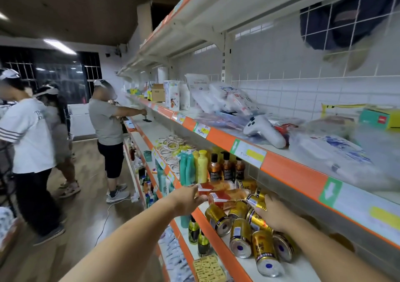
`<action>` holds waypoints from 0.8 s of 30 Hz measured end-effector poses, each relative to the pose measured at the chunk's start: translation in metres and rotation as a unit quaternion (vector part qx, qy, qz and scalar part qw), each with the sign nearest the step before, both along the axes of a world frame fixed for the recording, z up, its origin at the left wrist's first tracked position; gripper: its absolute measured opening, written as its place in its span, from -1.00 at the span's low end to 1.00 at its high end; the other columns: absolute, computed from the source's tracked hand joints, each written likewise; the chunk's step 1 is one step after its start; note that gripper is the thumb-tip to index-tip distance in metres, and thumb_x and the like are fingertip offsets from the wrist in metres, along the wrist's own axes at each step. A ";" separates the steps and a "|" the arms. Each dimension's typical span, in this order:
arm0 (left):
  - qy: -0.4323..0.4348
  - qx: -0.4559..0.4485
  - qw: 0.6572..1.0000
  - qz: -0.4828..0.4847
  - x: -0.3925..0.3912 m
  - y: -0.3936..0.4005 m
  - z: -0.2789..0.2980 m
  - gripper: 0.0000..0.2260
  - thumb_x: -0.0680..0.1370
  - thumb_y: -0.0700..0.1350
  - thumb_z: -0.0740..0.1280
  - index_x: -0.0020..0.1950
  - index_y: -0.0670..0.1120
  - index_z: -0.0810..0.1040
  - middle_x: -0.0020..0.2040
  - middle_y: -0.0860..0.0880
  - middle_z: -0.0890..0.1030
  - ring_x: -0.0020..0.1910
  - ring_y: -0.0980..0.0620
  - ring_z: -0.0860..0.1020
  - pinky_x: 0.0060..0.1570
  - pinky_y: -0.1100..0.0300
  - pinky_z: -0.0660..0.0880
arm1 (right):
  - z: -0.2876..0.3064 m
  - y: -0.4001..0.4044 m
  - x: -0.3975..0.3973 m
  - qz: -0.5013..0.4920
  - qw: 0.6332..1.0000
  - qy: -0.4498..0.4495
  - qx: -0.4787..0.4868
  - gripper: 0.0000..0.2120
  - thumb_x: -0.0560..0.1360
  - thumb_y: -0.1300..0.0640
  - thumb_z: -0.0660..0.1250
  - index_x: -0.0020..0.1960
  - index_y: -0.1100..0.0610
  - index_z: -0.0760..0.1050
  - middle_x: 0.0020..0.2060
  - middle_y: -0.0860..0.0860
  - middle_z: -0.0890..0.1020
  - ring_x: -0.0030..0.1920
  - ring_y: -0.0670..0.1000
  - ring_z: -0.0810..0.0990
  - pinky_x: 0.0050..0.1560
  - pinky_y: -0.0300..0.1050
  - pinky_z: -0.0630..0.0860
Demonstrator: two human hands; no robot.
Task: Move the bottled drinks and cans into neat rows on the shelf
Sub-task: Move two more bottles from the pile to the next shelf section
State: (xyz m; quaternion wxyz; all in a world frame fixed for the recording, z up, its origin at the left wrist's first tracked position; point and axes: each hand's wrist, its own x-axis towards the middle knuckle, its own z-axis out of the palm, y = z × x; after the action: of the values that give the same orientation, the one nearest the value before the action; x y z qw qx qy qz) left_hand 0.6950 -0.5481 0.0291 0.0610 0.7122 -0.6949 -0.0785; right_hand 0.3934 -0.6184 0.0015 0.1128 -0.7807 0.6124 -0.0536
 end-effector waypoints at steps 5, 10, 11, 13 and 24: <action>-0.006 0.003 1.000 -0.003 0.001 -0.021 -0.007 -0.22 0.60 0.37 0.03 0.62 -0.17 0.16 0.60 -0.16 0.27 0.50 -0.19 0.34 0.39 0.00 0.34 | -0.004 -0.015 0.009 0.002 1.000 -0.003 0.006 -0.27 0.65 -0.22 0.07 0.62 0.22 -0.01 0.61 0.16 0.05 0.58 0.17 0.14 0.52 0.07 0.21; -0.007 0.012 1.000 -0.019 0.005 -0.052 -0.011 -0.32 0.64 0.31 0.08 0.60 -0.13 0.23 0.56 -0.15 0.34 0.48 -0.17 0.36 0.40 0.00 0.34 | -0.007 -0.023 0.013 0.006 1.000 0.014 -0.006 -0.27 0.64 -0.24 0.06 0.63 0.18 -0.01 0.62 0.12 0.02 0.59 0.16 0.08 0.54 0.07 0.17; -0.002 0.012 1.000 -0.024 0.005 -0.060 -0.012 -0.35 0.65 0.28 0.10 0.59 -0.13 0.23 0.55 -0.14 0.35 0.48 -0.17 0.37 0.39 0.02 0.33 | -0.008 -0.025 0.015 0.007 1.000 0.012 -0.007 -0.28 0.65 -0.24 0.06 0.63 0.17 -0.01 0.62 0.11 0.02 0.59 0.15 0.08 0.54 0.07 0.17; 0.006 0.017 0.999 -0.034 0.008 -0.075 -0.014 -0.41 0.67 0.21 0.13 0.58 -0.11 0.26 0.54 -0.13 0.37 0.48 -0.16 0.38 0.39 0.03 0.34 | -0.011 -0.030 0.019 0.009 1.000 0.001 -0.003 -0.29 0.65 -0.22 0.08 0.62 0.17 0.01 0.62 0.09 0.05 0.58 0.14 0.12 0.52 0.04 0.21; -0.140 0.094 0.976 -0.136 0.020 -0.169 -0.030 -0.80 0.44 -0.08 0.39 0.04 -0.04 0.63 -0.04 -0.04 0.68 -0.06 -0.06 0.64 -0.03 0.09 0.64 | -0.030 -0.056 0.056 -0.049 0.997 -0.032 0.042 -0.30 0.65 -0.19 0.11 0.64 0.08 -0.09 0.63 0.06 -0.05 0.61 0.10 0.01 0.54 0.03 0.11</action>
State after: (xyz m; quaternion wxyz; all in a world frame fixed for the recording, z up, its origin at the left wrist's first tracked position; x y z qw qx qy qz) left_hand 0.7155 -0.7173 -0.0006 -0.1154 0.6176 -0.7763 -0.0512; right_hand 0.4493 -0.6742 -0.0285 0.1626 -0.7419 0.6480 -0.0580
